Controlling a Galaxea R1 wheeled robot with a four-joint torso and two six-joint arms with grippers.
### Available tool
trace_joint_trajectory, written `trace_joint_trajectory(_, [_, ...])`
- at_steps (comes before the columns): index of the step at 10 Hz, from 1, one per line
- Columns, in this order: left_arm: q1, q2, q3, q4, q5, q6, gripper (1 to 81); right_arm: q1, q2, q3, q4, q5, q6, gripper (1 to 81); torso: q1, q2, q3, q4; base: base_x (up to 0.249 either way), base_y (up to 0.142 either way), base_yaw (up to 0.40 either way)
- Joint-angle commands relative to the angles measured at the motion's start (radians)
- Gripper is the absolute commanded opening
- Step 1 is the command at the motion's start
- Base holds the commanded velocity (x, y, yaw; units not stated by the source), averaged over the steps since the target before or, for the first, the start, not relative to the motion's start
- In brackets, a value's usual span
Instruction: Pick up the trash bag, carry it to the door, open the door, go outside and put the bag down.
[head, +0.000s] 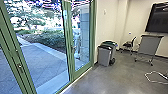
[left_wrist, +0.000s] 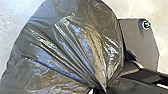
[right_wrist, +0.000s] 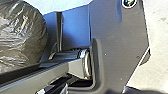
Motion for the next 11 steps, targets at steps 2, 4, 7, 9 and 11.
trace_joint_trajectory(2, [-0.062,-0.010,0.001,0.000,0.052,0.006,1.0,0.049,0.004,0.005,-0.007,-0.065,-0.004,81.1,0.000,0.000,0.000,0.000,0.171,-0.069,0.000])
trace_joint_trajectory(4, [-0.062,-0.010,0.001,0.000,0.052,0.006,1.0,0.049,0.003,0.005,-0.007,-0.064,-0.004,81.1,0.000,0.000,0.000,0.000,0.171,-0.075,0.000])
trace_joint_trajectory(7, [-0.062,-0.009,0.001,0.000,0.052,0.006,1.0,0.049,0.003,0.005,-0.007,-0.064,-0.004,81.1,0.000,0.000,0.000,0.000,0.171,-0.078,0.000])
trace_joint_trajectory(9, [-0.062,-0.009,0.001,0.000,0.052,0.006,1.0,0.049,0.003,0.005,-0.007,-0.064,-0.004,81.1,0.000,0.000,0.000,0.000,0.172,-0.079,0.000])
trace_joint_trajectory(11, [-0.062,-0.009,0.001,0.000,0.052,0.006,1.0,0.047,0.003,0.005,-0.007,-0.064,-0.005,81.1,0.000,0.000,0.000,0.000,0.173,-0.079,0.000])
